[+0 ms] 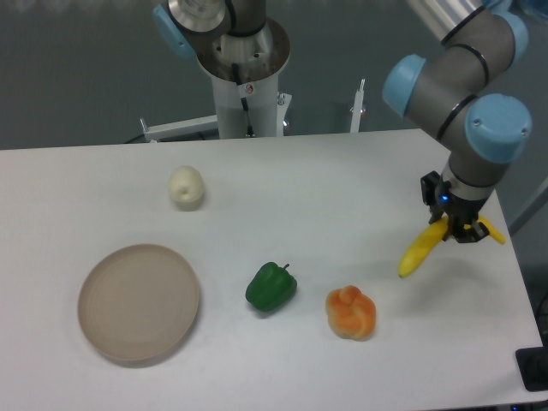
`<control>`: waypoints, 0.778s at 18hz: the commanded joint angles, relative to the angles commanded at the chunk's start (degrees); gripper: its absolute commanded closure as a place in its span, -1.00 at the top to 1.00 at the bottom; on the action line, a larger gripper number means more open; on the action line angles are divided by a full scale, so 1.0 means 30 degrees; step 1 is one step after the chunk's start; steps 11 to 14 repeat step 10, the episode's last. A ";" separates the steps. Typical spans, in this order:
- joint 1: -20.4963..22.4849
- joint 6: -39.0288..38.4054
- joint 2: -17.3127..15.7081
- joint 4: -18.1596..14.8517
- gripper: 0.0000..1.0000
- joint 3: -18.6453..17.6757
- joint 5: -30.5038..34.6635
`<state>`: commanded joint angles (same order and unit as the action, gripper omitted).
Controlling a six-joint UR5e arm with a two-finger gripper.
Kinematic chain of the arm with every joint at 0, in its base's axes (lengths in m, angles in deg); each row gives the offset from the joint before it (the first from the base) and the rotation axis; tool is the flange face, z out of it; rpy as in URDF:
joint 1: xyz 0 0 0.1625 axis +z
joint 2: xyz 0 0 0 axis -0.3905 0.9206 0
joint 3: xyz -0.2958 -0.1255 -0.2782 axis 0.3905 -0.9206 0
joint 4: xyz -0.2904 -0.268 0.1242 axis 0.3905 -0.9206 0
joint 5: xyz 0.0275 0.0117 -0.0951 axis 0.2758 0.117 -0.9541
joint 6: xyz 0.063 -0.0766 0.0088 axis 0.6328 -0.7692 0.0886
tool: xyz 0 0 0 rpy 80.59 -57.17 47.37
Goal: Pick up the banana from the table
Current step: 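Lift the held banana up off the table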
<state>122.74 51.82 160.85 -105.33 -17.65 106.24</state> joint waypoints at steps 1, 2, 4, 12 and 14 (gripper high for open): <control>-0.0029 -0.0439 0.0147 -0.0029 -0.51 0.0148 -0.0030; -0.0088 -0.0618 0.0206 -0.0001 -0.51 0.0178 -0.0088; -0.0147 -0.0619 0.0207 0.0029 -0.51 0.0266 -0.0060; -0.0322 -0.0649 0.0500 0.0117 -0.52 0.0559 -0.0088; -0.0322 -0.0649 0.0500 0.0117 -0.52 0.0559 -0.0088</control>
